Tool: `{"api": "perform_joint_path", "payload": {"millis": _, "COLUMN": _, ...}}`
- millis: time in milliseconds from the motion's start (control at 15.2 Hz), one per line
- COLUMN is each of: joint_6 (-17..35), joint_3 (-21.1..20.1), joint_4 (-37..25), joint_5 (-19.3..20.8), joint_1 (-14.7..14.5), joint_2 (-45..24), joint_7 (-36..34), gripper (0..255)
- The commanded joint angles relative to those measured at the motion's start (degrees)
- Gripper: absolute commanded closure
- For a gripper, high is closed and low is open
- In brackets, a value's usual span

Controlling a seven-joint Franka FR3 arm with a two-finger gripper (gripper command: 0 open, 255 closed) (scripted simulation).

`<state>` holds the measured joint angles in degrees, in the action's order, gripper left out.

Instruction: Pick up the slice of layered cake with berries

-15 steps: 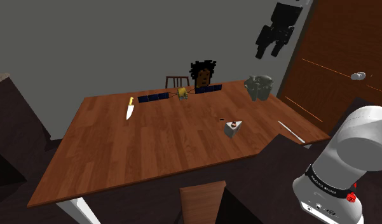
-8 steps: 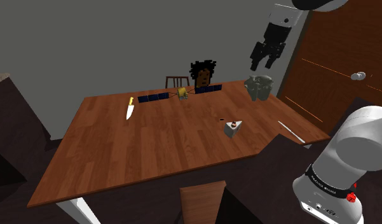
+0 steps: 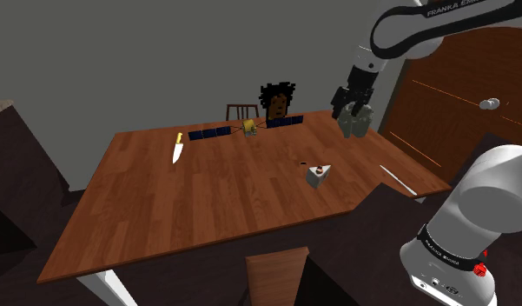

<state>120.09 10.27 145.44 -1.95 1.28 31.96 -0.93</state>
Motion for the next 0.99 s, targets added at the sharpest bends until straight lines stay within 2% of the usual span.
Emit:
{"api": "perform_joint_path", "payload": {"millis": 0, "joint_6": 3.9, "joint_3": 1.5, "joint_4": 1.6, "joint_5": -0.5, "joint_1": 0.2, "joint_2": -2.6, "joint_7": 1.4, "gripper": 0}}
{"api": "perform_joint_path", "payload": {"millis": 264, "joint_6": 11.6, "joint_3": 4.4, "joint_4": 3.0, "joint_5": -2.8, "joint_1": -0.4, "joint_2": -9.6, "joint_7": 4.7, "gripper": 0}}
{"api": "perform_joint_path", "payload": {"millis": 528, "joint_6": 18.8, "joint_3": 7.5, "joint_4": 3.0, "joint_5": -7.2, "joint_1": -1.7, "joint_2": -18.0, "joint_7": 9.4, "gripper": 0}}
{"api": "perform_joint_path", "payload": {"millis": 726, "joint_6": 23.4, "joint_3": 9.6, "joint_4": 2.0, "joint_5": -12.8, "joint_1": -3.1, "joint_2": -25.0, "joint_7": 14.5, "gripper": 0}}
{"api": "perform_joint_path", "payload": {"millis": 924, "joint_6": 27.0, "joint_3": 10.7, "joint_4": 0.0, "joint_5": -20.7, "joint_1": -3.9, "joint_2": -32.6, "joint_7": 21.2, "gripper": 0}}
